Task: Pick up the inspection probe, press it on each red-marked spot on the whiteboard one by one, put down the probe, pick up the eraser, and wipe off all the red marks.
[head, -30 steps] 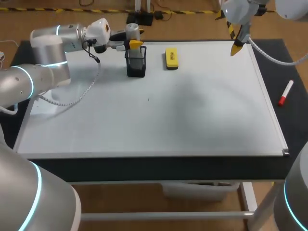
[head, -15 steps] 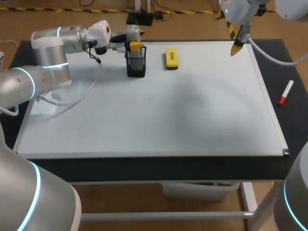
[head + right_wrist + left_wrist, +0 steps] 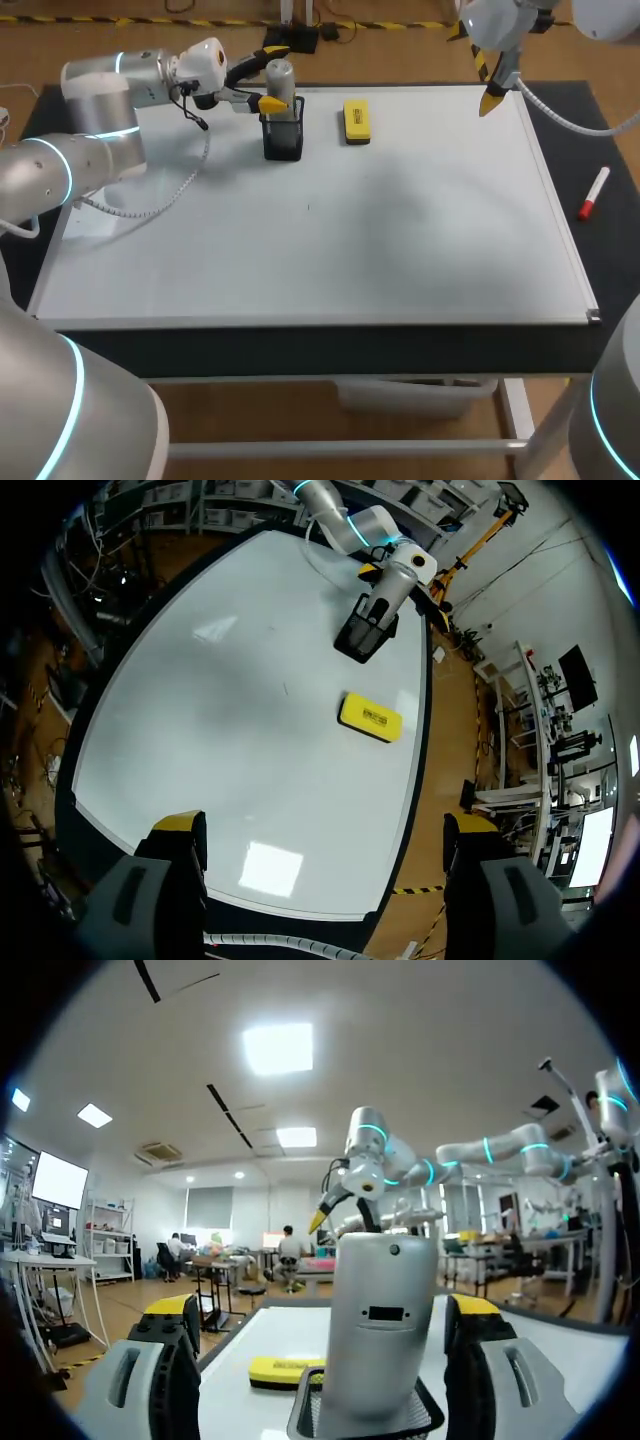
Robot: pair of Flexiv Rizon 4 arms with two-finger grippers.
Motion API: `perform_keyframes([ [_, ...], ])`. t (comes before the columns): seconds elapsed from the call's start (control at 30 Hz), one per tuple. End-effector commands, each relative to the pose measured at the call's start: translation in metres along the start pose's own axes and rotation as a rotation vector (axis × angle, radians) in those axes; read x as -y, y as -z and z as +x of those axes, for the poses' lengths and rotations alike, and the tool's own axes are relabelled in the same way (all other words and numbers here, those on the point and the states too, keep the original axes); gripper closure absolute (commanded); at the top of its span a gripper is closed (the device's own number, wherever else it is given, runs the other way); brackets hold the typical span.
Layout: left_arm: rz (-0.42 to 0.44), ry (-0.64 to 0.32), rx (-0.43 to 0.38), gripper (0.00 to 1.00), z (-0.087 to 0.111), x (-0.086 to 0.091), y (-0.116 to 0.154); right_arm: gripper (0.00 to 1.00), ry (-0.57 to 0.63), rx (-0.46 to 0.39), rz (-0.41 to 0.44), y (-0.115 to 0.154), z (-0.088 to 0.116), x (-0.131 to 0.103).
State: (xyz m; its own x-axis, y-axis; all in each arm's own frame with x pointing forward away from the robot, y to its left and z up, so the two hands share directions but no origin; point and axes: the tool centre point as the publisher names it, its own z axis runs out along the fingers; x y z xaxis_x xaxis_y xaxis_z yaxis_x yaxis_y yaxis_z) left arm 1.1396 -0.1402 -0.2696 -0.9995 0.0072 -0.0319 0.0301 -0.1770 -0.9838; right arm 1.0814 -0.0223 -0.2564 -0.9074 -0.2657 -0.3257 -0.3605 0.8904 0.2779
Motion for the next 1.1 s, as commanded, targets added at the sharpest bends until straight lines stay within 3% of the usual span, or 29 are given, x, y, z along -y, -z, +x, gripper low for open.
perform_keyframes([
  [0.03,-0.028,-0.014,0.045,0.0,0.006,0.009,0.01,0.0,0.001,-0.004,0.004,0.0,-0.001,0.0],
  [0.43,-0.094,-0.029,0.221,0.0,0.003,0.014,0.053,0.0,0.001,-0.004,0.004,0.0,-0.001,0.0],
  [0.57,-0.167,-0.017,0.304,0.0,0.005,0.011,0.07,0.0,0.001,-0.004,0.004,0.0,-0.001,0.0],
  [1.1,-0.478,0.098,0.524,0.0,0.025,-0.031,0.126,0.0,0.001,-0.004,0.004,0.0,-0.001,0.0],
])
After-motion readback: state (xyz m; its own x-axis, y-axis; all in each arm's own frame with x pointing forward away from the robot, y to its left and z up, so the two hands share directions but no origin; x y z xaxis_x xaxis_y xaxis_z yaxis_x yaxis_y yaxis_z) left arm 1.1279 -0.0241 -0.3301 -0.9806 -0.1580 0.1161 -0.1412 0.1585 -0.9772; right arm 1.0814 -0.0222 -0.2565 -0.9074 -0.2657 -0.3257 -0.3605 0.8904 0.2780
